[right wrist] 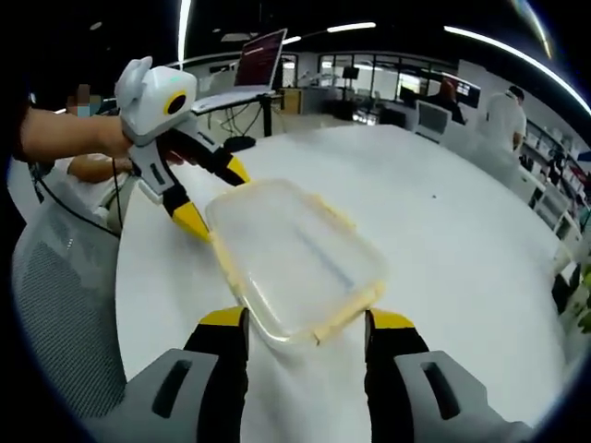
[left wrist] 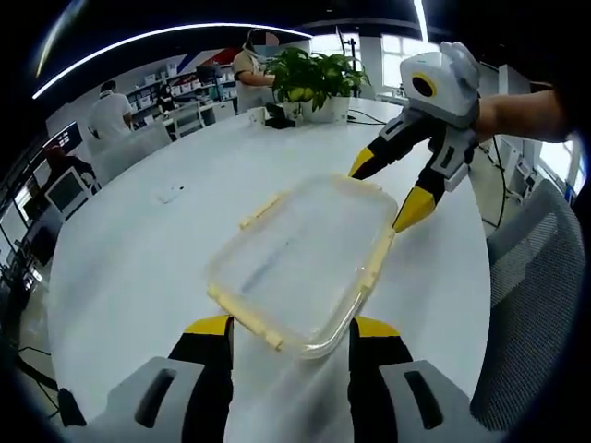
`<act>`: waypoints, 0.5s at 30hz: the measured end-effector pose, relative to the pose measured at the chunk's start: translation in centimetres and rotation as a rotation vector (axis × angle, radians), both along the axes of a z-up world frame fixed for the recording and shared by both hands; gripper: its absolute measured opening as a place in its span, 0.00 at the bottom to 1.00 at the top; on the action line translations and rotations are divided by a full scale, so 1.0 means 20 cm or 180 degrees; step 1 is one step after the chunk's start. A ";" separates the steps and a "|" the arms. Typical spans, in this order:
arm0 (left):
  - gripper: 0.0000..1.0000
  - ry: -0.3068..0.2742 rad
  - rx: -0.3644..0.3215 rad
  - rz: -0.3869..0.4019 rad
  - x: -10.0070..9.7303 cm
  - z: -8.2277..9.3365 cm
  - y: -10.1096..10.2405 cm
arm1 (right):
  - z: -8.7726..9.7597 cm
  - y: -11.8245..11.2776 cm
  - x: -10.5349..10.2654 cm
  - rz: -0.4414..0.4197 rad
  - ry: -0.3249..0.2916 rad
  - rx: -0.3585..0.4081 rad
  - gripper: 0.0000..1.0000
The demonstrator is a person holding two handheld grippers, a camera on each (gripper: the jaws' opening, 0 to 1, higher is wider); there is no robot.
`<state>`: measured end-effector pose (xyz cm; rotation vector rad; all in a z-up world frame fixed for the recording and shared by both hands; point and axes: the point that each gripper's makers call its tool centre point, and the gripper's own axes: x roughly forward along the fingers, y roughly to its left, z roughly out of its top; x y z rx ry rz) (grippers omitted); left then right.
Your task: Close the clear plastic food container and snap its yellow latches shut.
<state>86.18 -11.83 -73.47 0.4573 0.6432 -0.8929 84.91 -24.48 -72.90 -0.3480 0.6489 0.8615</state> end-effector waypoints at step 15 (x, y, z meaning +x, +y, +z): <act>0.44 0.0042 0.0025 0.0000 0.07 0.00 0.00 | 0.00 0.00 0.08 -0.0003 0.0032 -0.0047 0.47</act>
